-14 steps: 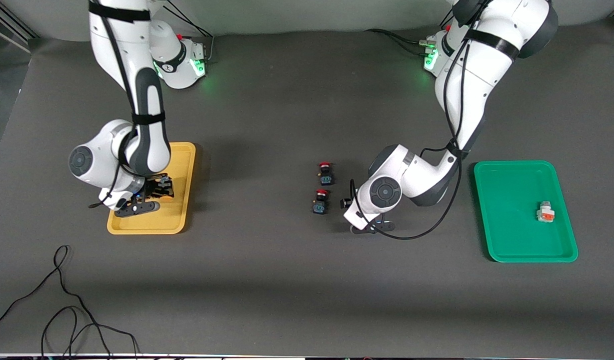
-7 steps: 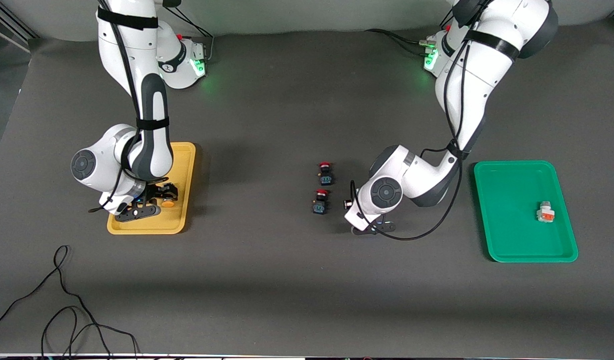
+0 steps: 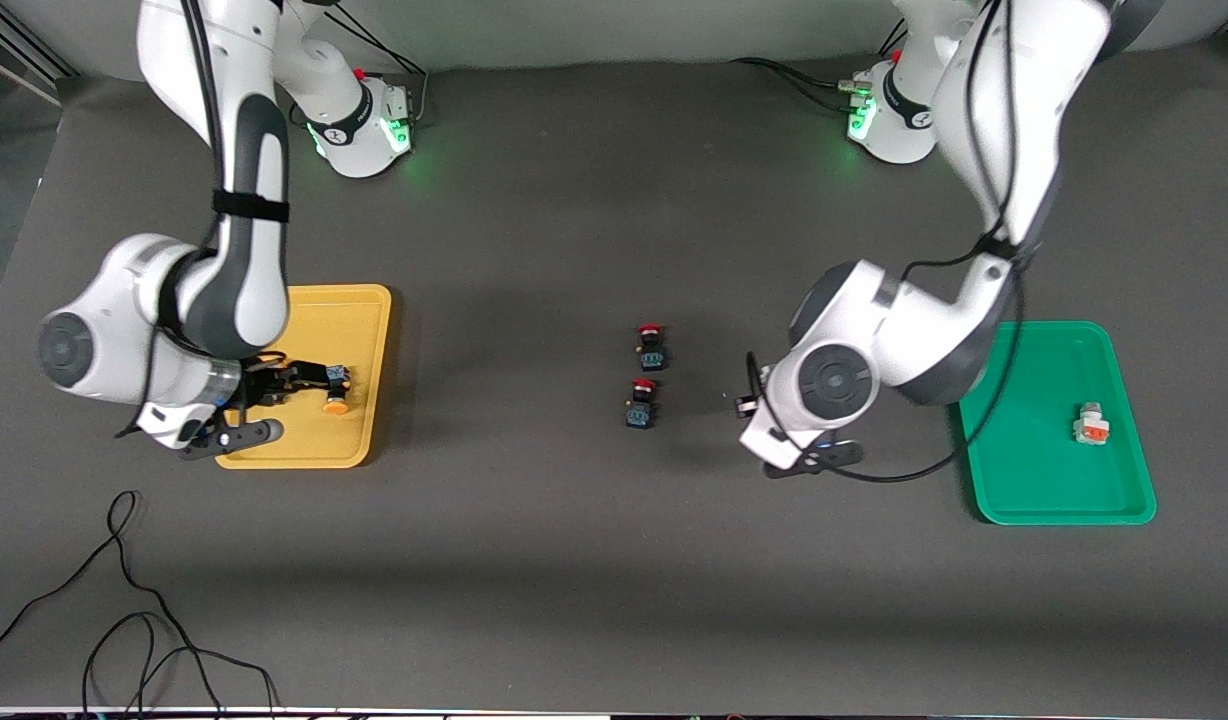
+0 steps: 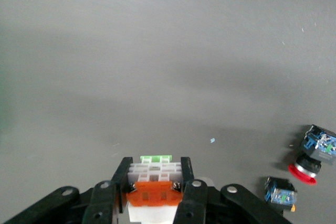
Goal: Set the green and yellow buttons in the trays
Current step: 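Carry the white button to the green tray while the right gripper withdraws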
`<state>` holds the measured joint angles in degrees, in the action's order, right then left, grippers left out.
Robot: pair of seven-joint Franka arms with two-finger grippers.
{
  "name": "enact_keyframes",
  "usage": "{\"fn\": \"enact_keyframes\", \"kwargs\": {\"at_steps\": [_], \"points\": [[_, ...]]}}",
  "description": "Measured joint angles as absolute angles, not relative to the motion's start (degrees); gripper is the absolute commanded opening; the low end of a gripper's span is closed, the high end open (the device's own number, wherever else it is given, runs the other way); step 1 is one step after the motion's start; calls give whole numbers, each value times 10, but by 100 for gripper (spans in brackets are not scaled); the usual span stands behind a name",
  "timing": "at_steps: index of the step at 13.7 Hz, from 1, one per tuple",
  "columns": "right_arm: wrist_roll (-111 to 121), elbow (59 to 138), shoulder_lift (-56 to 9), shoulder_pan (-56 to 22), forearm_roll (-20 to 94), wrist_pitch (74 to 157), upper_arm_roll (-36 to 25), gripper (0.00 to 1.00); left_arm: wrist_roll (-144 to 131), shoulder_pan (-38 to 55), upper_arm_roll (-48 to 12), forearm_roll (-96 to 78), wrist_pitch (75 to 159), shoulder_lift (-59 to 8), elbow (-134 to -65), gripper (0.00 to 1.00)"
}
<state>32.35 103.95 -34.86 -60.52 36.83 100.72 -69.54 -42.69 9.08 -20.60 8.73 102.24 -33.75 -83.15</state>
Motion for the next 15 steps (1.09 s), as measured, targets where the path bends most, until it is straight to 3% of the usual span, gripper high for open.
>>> {"fn": "enact_keyframes", "kwargs": {"at_steps": [4,8,12,15], "points": [[321,940,-345,-616,340,888,-757,100,-412,43,-205,87,915,-288,-799,0],[319,884,-345,-619,331,832,-787,100,-279,-48,-202,87,859,-278,-780,0],[294,870,-327,-625,282,823,-786,100,-130,-152,-197,89,857,-277,-784,0],[257,869,-277,-622,228,823,-748,100,-70,-205,-196,110,919,-281,-822,0]]}}
